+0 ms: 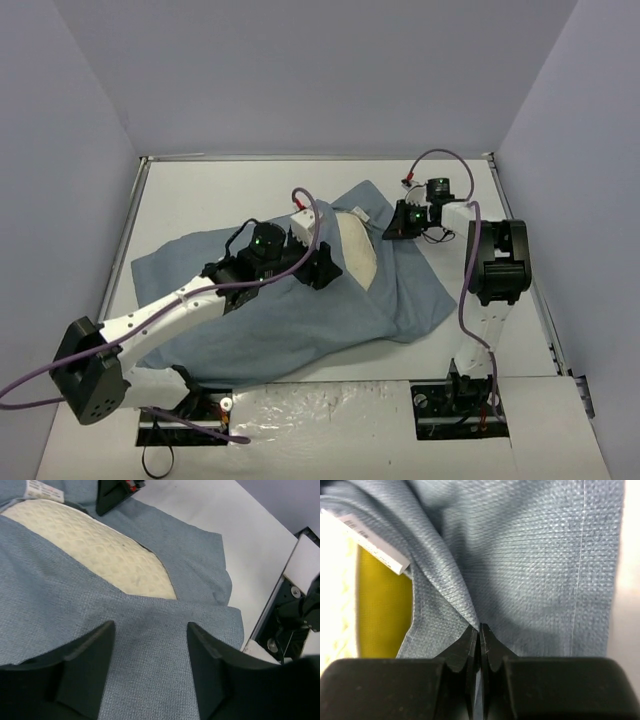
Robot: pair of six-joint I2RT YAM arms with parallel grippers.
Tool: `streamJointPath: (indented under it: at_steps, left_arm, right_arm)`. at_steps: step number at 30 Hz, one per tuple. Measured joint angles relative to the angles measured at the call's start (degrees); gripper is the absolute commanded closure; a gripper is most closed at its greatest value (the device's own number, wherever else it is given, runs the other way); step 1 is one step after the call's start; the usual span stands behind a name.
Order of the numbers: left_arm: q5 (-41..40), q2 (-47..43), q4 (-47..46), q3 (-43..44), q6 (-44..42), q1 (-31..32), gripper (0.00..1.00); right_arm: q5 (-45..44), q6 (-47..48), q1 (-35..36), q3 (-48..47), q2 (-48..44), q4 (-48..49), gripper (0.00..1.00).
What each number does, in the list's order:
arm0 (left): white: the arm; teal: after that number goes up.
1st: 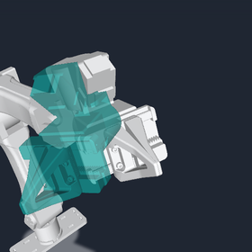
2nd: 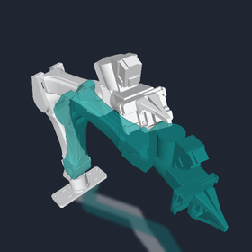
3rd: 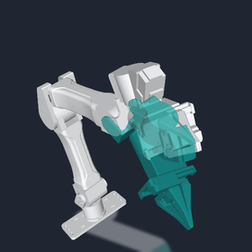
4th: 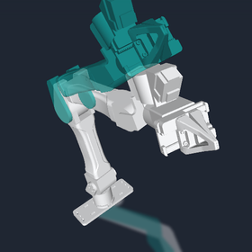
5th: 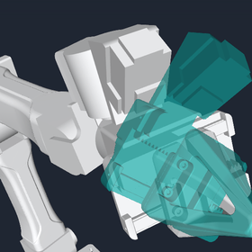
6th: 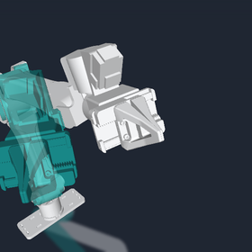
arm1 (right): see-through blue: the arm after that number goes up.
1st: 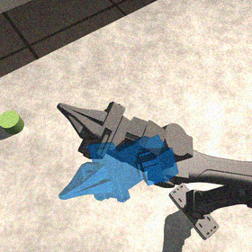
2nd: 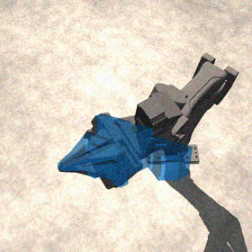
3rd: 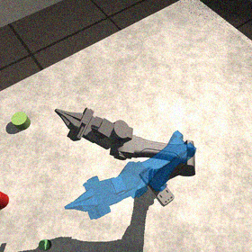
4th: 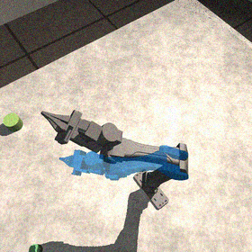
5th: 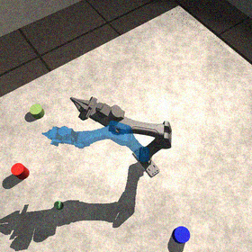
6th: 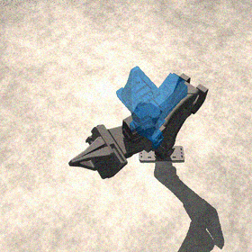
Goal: Remove the pillowcase from the pillow
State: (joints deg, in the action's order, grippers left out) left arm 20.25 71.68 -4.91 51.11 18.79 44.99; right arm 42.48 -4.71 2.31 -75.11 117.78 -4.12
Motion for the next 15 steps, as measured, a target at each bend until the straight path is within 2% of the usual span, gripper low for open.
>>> streamJointPath:
  at_steps: [5, 9, 15]
  left_arm:
    - [-4.85, 4.52, 3.8, 7.89, 2.01, -0.02, 0.13]
    - [-7.37, 9.7, 9.31, 17.31, 3.89, 0.28, 0.12]
    - [-9.73, 24.06, 15.45, 35.39, 8.02, 2.49, 0.15]
  right_arm:
    - [1.7, 2.6, -0.79, 4.98, -6.93, 1.99, 1.0]
    - [3.74, 5.29, 0.5, 8.87, -12.22, 2.14, 1.0]
    - [4.44, 8.28, 4.37, 12.74, -16.74, 1.49, 1.0]
